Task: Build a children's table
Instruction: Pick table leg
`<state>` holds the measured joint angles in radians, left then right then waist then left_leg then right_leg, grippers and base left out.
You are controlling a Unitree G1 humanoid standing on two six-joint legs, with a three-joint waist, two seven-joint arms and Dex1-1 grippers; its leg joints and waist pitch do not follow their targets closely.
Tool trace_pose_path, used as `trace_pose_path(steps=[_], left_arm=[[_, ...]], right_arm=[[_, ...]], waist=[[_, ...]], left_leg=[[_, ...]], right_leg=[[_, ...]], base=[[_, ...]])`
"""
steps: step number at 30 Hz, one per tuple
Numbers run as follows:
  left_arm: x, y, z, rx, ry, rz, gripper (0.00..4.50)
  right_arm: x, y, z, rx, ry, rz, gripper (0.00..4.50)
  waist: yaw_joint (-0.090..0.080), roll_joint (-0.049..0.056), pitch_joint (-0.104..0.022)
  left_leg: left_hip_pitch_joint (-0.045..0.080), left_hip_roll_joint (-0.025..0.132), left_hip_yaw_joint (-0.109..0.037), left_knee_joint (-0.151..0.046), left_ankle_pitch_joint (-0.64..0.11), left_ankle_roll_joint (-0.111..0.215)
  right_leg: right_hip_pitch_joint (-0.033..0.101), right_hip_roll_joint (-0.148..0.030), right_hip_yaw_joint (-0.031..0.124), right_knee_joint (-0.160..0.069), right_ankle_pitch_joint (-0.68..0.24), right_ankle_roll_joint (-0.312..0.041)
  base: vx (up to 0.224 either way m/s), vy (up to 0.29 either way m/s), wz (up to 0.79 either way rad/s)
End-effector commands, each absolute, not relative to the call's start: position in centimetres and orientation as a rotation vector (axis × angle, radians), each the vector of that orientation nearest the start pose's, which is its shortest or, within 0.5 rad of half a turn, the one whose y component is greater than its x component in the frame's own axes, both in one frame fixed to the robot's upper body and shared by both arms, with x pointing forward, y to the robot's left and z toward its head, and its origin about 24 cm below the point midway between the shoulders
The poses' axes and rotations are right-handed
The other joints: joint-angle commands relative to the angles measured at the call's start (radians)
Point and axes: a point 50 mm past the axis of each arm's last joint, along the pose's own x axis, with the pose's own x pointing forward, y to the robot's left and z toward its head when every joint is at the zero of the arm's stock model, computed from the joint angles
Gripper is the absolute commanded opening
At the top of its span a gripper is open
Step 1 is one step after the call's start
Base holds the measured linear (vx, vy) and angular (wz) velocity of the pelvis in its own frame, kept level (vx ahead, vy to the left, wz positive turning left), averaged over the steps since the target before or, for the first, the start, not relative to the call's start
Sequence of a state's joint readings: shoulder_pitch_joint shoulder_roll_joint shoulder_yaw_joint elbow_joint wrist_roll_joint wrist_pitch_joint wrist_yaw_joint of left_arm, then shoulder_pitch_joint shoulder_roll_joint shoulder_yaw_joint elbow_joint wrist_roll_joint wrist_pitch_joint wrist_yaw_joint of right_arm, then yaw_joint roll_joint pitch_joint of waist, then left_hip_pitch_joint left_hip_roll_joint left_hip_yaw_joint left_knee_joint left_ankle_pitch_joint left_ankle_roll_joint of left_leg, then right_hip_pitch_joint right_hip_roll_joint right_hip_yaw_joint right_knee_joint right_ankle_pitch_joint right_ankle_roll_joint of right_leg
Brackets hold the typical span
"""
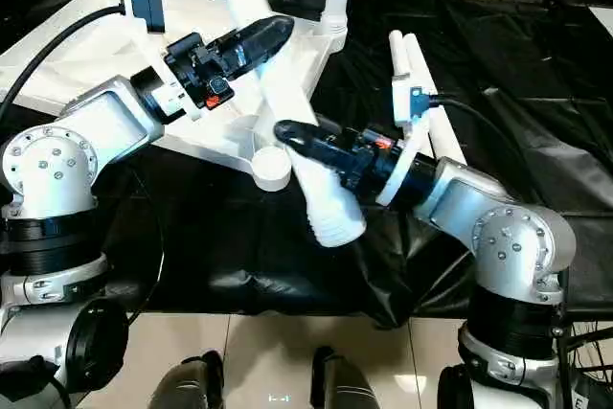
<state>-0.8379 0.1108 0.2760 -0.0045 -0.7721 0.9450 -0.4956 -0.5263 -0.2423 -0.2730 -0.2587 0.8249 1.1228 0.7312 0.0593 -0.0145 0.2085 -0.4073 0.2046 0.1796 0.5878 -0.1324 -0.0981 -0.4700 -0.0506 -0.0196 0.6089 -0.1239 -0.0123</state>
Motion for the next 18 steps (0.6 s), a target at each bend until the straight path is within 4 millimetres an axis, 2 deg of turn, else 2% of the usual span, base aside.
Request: trace_pose_path(steps=[1, 2, 5, 6, 7, 10, 13, 15, 18], left_arm=[[32.37, 9.37, 24.49, -0.539, -0.052, -1.060, 4.24], [32.31, 9.36, 24.55, -0.542, -0.054, -1.066, 4.02], [32.17, 9.41, 24.62, -0.560, -0.051, -1.079, 4.15], [32.11, 9.45, 24.63, -0.565, -0.049, -1.087, 3.91], [32.07, 9.47, 24.63, -0.566, -0.048, -1.091, 3.66], [32.14, 9.60, 24.54, -0.567, -0.037, -1.085, 3.66], [32.15, 9.65, 24.52, -0.568, -0.036, -1.085, 3.22], [32.17, 9.72, 24.48, -0.574, -0.033, -1.083, 3.23], [32.18, 9.75, 24.49, -0.574, -0.035, -1.079, 2.77]], right_arm=[[27.10, -13.07, 19.19, 0.466, 0.082, 1.210, 1.78], [27.06, -13.05, 19.14, 0.462, 0.084, 1.213, 1.78], [26.98, -13.01, 18.96, 0.448, 0.092, 1.217, 1.78], [26.96, -12.97, 18.92, 0.444, 0.094, 1.219, 1.78], [26.95, -12.95, 18.89, 0.442, 0.095, 1.220, 1.78], [26.93, -12.86, 18.81, 0.430, 0.099, 1.223, 1.78], [26.92, -12.84, 18.79, 0.427, 0.101, 1.224, 1.78], [26.94, -12.84, 18.77, 0.423, 0.102, 1.226, 1.78], [26.98, -12.85, 18.75, 0.419, 0.102, 1.227, 1.78]], waist=[[0.005, -0.009, -0.112], [0.006, -0.007, -0.113], [0.006, -0.007, -0.115], [0.006, -0.008, -0.113], [0.005, -0.008, -0.112], [0.005, -0.010, -0.111], [0.005, -0.010, -0.111], [0.006, -0.010, -0.111], [0.005, -0.009, -0.113]], left_leg=[[0.014, -0.012, 0.001, -0.051, -0.155, 0.053], [0.013, -0.012, 0.001, -0.051, -0.150, 0.053], [0.012, -0.011, 0.001, -0.050, -0.144, 0.057], [0.011, -0.012, 0.001, -0.050, -0.147, 0.057], [0.010, -0.012, 0.001, -0.050, -0.150, 0.057], [0.011, -0.012, 0.000, -0.050, -0.155, 0.056], [0.011, -0.011, 0.000, -0.051, -0.155, 0.055], [0.011, -0.011, -0.001, -0.052, -0.151, 0.054], [0.010, -0.010, -0.001, -0.050, -0.145, 0.056]], right_leg=[[0.080, -0.043, 0.022, -0.083, -0.370, -0.106], [0.081, -0.043, 0.022, -0.081, -0.354, -0.110], [0.081, -0.043, 0.021, -0.078, -0.327, -0.125], [0.082, -0.043, 0.021, -0.079, -0.329, -0.129], [0.082, -0.043, 0.021, -0.080, -0.335, -0.127], [0.081, -0.043, 0.020, -0.083, -0.360, -0.116], [0.081, -0.044, 0.019, -0.083, -0.368, -0.109], [0.081, -0.044, 0.019, -0.082, -0.367, -0.106], [0.081, -0.045, 0.018, -0.080, -0.345, -0.114]], base=[[0.000, 0.000, 0.00], [0.000, 0.000, 0.00], [0.000, 0.000, 0.00], [0.000, 0.000, 0.00], [0.000, 0.000, 0.00], [0.000, 0.000, 0.00], [0.000, 0.000, 0.00], [0.000, 0.000, 0.00], [0.000, 0.000, 0.00]])
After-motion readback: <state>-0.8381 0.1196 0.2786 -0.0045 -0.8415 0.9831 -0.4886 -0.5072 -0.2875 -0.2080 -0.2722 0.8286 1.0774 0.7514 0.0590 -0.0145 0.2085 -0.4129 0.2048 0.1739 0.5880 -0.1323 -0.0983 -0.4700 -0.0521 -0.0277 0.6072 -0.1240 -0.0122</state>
